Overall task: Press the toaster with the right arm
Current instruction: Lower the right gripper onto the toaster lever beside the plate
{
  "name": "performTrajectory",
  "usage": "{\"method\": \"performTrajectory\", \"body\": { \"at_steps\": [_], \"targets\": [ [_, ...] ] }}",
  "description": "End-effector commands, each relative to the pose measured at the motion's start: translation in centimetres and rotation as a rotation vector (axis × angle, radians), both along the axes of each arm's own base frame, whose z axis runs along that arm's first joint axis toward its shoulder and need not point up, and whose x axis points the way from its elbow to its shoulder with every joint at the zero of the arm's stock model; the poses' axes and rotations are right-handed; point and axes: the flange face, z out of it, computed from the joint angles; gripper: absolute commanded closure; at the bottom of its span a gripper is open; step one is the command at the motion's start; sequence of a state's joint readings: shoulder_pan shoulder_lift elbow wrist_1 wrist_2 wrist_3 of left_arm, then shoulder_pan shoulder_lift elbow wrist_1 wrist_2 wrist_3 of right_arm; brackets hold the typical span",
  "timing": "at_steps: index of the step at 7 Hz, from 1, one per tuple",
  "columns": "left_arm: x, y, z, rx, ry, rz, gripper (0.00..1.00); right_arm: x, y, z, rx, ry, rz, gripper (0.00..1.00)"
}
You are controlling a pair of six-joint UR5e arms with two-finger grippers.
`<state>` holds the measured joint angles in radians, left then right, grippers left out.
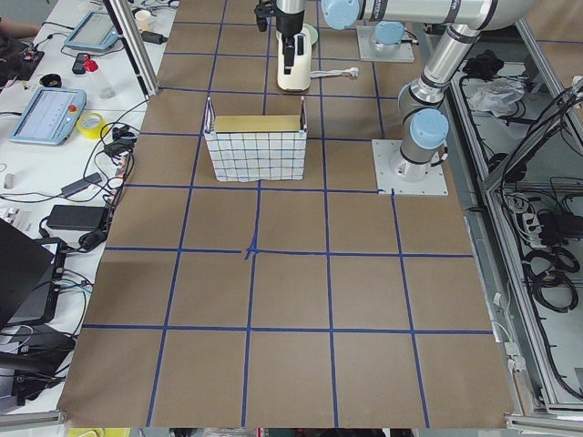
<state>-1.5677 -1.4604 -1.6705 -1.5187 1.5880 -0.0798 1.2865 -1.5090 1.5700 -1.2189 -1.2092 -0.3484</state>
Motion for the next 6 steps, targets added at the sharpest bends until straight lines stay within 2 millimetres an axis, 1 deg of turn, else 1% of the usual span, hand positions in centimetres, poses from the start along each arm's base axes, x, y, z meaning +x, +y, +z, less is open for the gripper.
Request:
{"method": "performTrajectory", "body": {
  "at_steps": [1, 2, 3, 4, 5, 6],
  "targets": [
    [0.0, 0.0, 0.0, 0.000, -0.001, 0.000, 0.00, -2.3, 0.9, -6.4, -0.057, -0.173, 0.006, 1.00],
    [0.0, 0.0, 0.0, 0.000, -0.001, 0.000, 0.00, -2.0, 1.5, -9.0, -0.083, -0.210, 0.016, 1.00],
    [0.0, 0.0, 0.0, 0.000, 0.000, 0.000, 0.00, -3.0, 2.3, -11.4, -0.124, -0.247, 0.026, 1.00],
    [0.0, 0.0, 0.0, 0.000, 0.000, 0.000, 0.00, -4.7, 3.5, -13.5, -0.136, -0.307, 0.001, 1.00],
    [0.0, 0.0, 0.0, 0.000, 0.000, 0.000, 0.00, -5.6, 4.4, -15.1, -0.131, -0.345, -0.036, 1.00],
    [0.0, 0.0, 0.0, 0.000, 0.000, 0.000, 0.00, -5.0, 4.5, -15.7, -0.154, -0.408, -0.069, 1.00]
  ]
}}
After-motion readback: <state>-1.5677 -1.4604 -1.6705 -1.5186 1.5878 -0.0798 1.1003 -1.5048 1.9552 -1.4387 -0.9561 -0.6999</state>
